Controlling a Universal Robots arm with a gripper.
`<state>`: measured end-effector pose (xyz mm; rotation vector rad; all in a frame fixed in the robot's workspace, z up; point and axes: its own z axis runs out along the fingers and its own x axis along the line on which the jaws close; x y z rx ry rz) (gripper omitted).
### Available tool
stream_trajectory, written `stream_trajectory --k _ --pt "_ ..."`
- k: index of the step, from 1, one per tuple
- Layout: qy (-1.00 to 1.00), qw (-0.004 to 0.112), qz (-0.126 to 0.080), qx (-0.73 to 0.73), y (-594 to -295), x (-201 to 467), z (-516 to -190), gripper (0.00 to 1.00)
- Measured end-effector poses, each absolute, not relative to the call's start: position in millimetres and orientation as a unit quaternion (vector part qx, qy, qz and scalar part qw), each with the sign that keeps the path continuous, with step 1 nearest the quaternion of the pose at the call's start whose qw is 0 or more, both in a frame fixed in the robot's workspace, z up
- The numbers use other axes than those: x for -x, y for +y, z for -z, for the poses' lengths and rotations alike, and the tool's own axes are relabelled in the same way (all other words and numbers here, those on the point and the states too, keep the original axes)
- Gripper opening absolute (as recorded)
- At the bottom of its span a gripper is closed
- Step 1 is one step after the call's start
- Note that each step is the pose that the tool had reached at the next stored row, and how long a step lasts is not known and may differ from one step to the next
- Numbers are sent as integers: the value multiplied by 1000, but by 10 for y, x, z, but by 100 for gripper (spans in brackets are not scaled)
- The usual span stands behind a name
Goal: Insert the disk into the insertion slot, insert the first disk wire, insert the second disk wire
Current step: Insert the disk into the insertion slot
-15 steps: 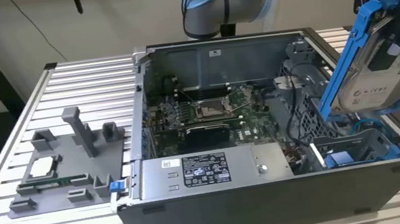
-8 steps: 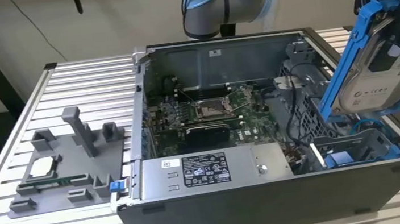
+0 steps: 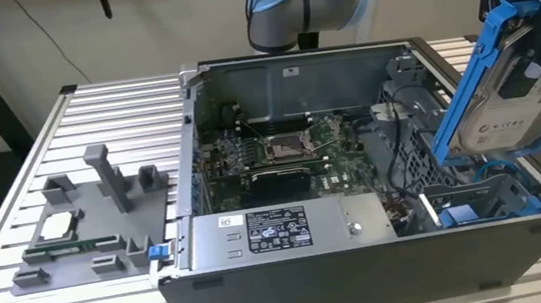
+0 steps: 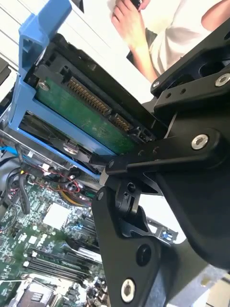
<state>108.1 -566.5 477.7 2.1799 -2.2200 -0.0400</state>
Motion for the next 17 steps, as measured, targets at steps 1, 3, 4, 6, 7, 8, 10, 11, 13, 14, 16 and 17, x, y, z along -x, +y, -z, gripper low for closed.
stream_trajectory --k 1,3,4,6,7,8,10,11,13,14,16,17 --pt "-713 15 13 -701 -5665 -1083 -4771 0" --pt "-713 15 13 -701 -5665 -1087 -4754 0" --pt "-713 15 13 -701 -5665 -1089 -4745 0" --pt "-713 15 13 -701 -5665 -1094 -4727 0" --pt "-713 15 13 -701 -5665 -1097 -4719 0" --pt "-713 15 13 -701 -5665 -1099 -4711 0" --pt "-713 15 13 -701 -5665 -1106 -4693 0" --pt "-713 15 13 -700 -5665 -1110 -4684 0" --pt "-714 15 13 -700 -5665 -1117 -4664 0" --pt "-714 15 13 -700 -5665 -1122 -4655 0" --pt "-714 15 13 -700 -5666 -1132 -4636 0" --pt "-714 15 13 -700 -5666 -1136 -4626 0"
